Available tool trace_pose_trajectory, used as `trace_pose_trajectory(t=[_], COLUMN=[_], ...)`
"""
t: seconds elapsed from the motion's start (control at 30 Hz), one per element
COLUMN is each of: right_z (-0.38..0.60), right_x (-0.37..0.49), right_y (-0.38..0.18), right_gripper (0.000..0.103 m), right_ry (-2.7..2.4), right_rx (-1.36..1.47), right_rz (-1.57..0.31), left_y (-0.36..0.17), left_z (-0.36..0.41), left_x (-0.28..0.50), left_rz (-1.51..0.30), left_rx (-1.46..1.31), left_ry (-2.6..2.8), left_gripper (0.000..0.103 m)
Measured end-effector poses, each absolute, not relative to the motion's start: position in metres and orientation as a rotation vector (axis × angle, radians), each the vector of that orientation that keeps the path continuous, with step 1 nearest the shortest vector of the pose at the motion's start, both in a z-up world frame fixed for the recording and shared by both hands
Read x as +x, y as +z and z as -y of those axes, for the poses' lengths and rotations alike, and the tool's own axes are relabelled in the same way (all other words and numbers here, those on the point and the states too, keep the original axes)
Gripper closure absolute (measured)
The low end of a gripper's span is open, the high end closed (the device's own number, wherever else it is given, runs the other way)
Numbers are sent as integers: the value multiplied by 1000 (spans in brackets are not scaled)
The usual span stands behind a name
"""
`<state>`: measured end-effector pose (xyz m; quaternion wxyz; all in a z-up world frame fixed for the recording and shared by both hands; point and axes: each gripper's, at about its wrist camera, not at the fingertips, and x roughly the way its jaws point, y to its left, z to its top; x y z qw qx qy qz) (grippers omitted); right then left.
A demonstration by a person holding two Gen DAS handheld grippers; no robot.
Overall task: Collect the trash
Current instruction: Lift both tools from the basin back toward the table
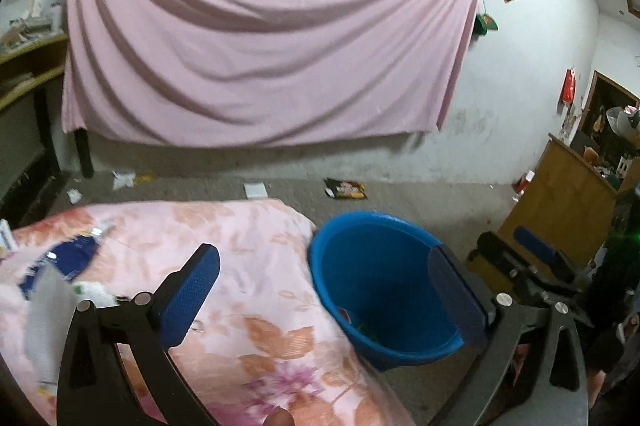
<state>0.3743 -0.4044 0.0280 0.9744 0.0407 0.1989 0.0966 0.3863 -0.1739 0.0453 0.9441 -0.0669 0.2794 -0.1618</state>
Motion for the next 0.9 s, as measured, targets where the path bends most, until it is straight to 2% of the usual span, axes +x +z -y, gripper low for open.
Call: trace_pose_trajectory(t=[0.43, 0.9], right_z=[325, 254], right_x=[323, 271], right_y=[83, 83], right_gripper=[0, 0], right_ry=[331, 427], right_rx=[53, -14], right_rz=[-57, 153], left_y=[84, 85], left_z=[74, -9], left_x=[308, 227], left_rz=[-268, -37], left_rx=[-147, -96], left_ry=[-132, 43], left_gripper=[1, 1])
